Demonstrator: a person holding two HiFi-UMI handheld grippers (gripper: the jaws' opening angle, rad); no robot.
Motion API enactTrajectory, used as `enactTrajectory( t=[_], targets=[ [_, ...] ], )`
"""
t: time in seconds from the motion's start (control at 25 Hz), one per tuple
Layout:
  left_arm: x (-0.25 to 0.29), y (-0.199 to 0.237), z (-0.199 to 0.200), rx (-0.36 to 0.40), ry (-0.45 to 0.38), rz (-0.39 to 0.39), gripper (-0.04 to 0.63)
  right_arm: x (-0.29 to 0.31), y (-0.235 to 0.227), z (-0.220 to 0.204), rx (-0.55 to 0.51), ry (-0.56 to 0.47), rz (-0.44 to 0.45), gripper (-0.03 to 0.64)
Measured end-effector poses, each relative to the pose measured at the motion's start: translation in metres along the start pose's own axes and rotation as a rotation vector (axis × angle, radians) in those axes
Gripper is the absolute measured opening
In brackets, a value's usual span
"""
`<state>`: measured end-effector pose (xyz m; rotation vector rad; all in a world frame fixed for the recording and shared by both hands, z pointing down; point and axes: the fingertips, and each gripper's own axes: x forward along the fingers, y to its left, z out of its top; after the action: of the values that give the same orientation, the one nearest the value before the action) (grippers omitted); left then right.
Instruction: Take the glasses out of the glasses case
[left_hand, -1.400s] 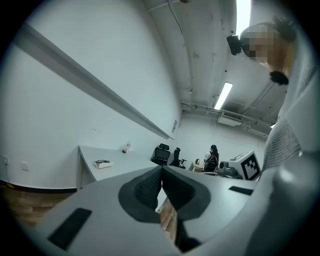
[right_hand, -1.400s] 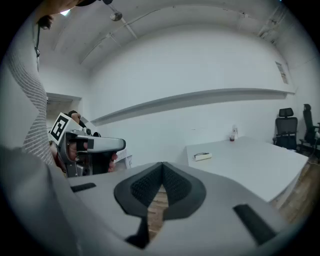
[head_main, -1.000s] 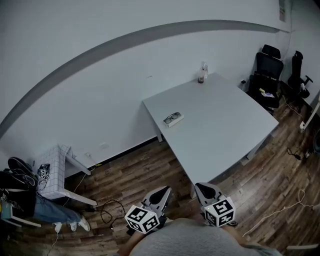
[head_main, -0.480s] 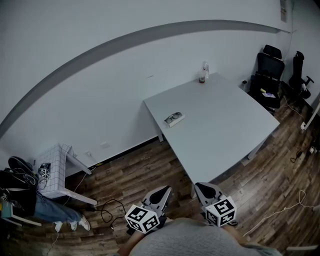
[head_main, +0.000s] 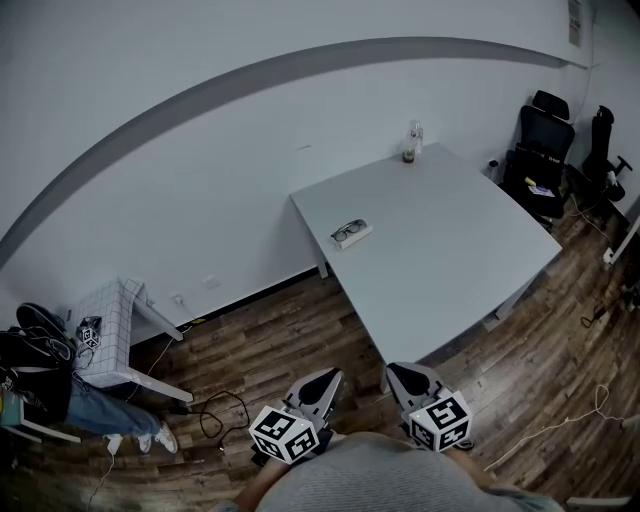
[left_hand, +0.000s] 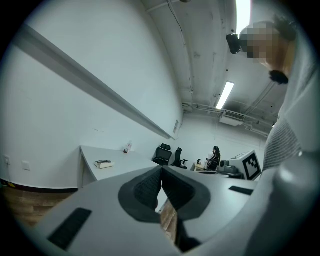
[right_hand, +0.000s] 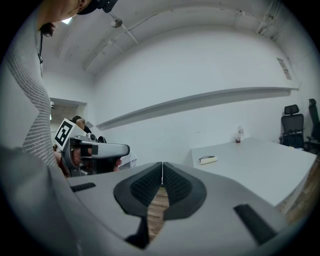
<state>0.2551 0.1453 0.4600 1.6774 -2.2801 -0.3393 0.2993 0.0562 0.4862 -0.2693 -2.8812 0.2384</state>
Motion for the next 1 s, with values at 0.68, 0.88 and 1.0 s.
enactTrajectory(
  t=[0.68, 0.88, 1.0],
  targets=[
    [0.012, 0.005, 0.006, 0.023, 0.012, 0.000, 0.012, 0.005, -0.013, 0.003, 0.032, -0.004, -0.010, 0.014],
    [0.027, 0.016, 0.007, 0.024, 0.021, -0.012, 0.012, 0.017, -0.025, 0.003, 0.038, -0.004, -0.022, 0.014],
    [0.038, 0.029, 0.012, 0.025, 0.019, -0.023, 0.012, 0.032, -0.032, 0.006, 0.027, -0.001, -0.025, 0.014]
  ],
)
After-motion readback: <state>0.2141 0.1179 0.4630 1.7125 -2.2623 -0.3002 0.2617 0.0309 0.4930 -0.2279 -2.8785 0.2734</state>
